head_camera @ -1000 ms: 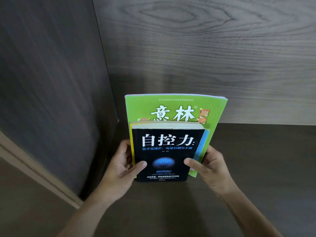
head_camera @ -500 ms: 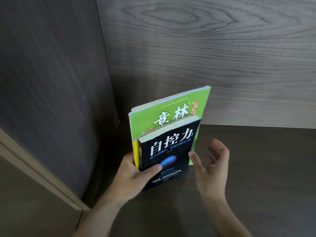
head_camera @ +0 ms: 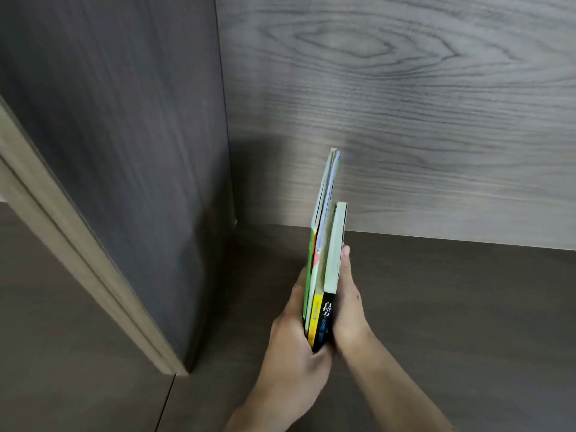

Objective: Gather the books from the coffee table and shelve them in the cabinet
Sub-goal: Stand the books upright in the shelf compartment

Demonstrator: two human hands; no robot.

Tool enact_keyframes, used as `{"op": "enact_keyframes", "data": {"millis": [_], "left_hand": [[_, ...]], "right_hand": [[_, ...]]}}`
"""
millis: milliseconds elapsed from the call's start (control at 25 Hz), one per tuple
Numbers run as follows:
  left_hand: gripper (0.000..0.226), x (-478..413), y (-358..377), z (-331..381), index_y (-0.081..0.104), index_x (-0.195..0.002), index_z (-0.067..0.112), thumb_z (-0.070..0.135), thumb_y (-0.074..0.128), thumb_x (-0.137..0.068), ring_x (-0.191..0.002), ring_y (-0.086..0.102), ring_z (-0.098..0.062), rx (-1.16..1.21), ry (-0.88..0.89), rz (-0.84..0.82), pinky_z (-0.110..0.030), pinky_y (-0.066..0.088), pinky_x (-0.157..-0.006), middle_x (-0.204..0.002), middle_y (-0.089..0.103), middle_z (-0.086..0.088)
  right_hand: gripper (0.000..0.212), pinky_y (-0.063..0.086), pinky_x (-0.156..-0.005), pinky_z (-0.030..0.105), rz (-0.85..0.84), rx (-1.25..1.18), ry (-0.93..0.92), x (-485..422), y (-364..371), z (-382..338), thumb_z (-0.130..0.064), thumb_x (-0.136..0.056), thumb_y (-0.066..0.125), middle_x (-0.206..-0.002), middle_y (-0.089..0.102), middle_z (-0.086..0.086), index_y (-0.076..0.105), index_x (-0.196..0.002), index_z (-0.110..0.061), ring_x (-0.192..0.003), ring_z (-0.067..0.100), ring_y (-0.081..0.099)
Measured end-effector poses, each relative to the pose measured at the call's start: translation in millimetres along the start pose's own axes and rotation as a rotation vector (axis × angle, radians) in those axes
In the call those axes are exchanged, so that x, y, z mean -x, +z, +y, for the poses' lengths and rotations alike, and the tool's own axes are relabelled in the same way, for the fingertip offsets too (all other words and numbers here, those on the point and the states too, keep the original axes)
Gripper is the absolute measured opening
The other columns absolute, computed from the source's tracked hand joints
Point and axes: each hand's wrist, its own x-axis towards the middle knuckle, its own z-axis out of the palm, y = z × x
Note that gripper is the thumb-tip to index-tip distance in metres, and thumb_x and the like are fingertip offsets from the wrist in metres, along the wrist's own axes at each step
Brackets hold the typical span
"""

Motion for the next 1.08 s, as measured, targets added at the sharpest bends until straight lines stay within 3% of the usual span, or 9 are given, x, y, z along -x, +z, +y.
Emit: {"op": "enact_keyframes", "data": {"millis": [240, 400, 560, 680, 800, 880, 960, 1040, 1080], "left_hand": [[0.088, 7, -27, -9, 0.042, -0.148, 0.032, -0.01, 0.068, -0.075, -0.125, 0.058, 0.002, -0.038, -0.01, 0.115, -0.029, 0.05, -0.104, -0.131, 0.064, 0.022], [0.075, 11, -54, -23, 0.055, -0.133, 0.033, -0.011, 0.065, -0.073, -0.094, 0.072, -0.014, -0.055, -0.055, 0.208, -0.036, 0.062, -0.078, -0.104, 0.073, 0.01], [0.054, 11, -73, -42, 0.063, -0.117, 0.018, -0.011, 0.064, -0.072, -0.07, 0.064, -0.02, 0.059, -0.083, 0.27, -0.034, 0.053, -0.061, -0.082, 0.071, 0.002], [0.054, 10, -75, -43, 0.066, -0.118, 0.015, -0.016, 0.063, -0.074, -0.085, 0.07, -0.025, 0.112, -0.082, 0.291, -0.038, 0.058, -0.072, -0.094, 0.076, -0.003], [0.064, 12, -76, -45, 0.062, -0.126, 0.025, -0.011, 0.065, -0.074, -0.099, 0.07, -0.027, 0.181, -0.07, 0.24, -0.041, 0.057, -0.083, -0.107, 0.076, -0.004], [0.071, 21, -78, -45, 0.046, -0.144, 0.026, 0.004, 0.071, -0.08, -0.127, 0.06, -0.021, 0.229, -0.032, 0.184, -0.042, 0.048, -0.102, -0.133, 0.066, 0.001], [0.076, 34, -76, -48, 0.026, -0.15, 0.048, 0.045, 0.067, -0.087, -0.145, 0.037, -0.004, 0.221, -0.002, 0.178, -0.027, 0.034, -0.116, -0.153, 0.044, 0.023], [0.059, 42, -72, -46, 0.025, -0.129, 0.08, 0.084, 0.046, -0.074, -0.14, 0.031, 0.015, 0.185, -0.096, 0.286, -0.003, 0.028, -0.107, -0.145, 0.034, 0.047], [0.053, 42, -70, -46, 0.026, -0.12, 0.087, 0.092, 0.037, -0.068, -0.138, 0.032, 0.017, 0.184, -0.14, 0.344, 0.001, 0.027, -0.105, -0.14, 0.034, 0.051]], "right_hand": [[0.09, 0.041, -0.116, 0.041, -0.104, 0.035, 0.027, -1, 34, 2, -0.081, -0.072, 0.038, -0.14, 0.062, -0.002, 0.047, -0.148, -0.033, -0.132, 0.014, 0.057], [0.082, 0.04, -0.116, 0.045, -0.178, 0.084, -0.012, -7, 76, 7, -0.084, -0.074, 0.037, -0.141, 0.062, -0.003, 0.045, -0.146, -0.044, -0.133, 0.016, 0.055], [0.083, 0.032, -0.12, 0.039, -0.242, 0.162, -0.08, -12, 106, 10, -0.084, -0.081, 0.032, -0.148, 0.051, -0.006, 0.038, -0.151, -0.039, -0.138, 0.007, 0.047], [0.067, 0.028, -0.12, 0.032, -0.222, 0.245, -0.131, -14, 113, 9, -0.063, -0.095, 0.025, -0.145, 0.043, -0.006, 0.038, -0.151, -0.028, -0.135, 0.003, 0.043], [0.068, 0.029, -0.118, 0.027, -0.214, 0.304, -0.146, -16, 111, 7, -0.06, -0.093, 0.022, -0.141, 0.045, -0.003, 0.042, -0.147, -0.025, -0.135, 0.006, 0.044], [0.051, 0.029, -0.111, 0.01, -0.207, 0.311, -0.118, -18, 110, 9, -0.053, -0.1, 0.022, -0.136, 0.047, -0.01, 0.045, -0.139, -0.029, -0.132, -0.006, 0.044], [0.04, 0.029, -0.102, -0.001, -0.222, 0.292, -0.097, -19, 111, 11, -0.051, -0.104, 0.022, -0.133, 0.046, -0.023, 0.043, -0.136, -0.038, -0.118, -0.029, 0.041], [0.054, 0.032, -0.111, 0.016, -0.217, 0.239, -0.1, -20, 111, 19, -0.061, -0.099, 0.025, -0.141, 0.049, -0.019, 0.047, -0.142, -0.038, -0.124, -0.021, 0.044], [0.06, 0.033, -0.112, 0.023, -0.194, 0.223, -0.092, -21, 111, 22, -0.065, -0.095, 0.026, -0.142, 0.052, -0.017, 0.048, -0.144, -0.038, -0.129, -0.012, 0.047]]}}
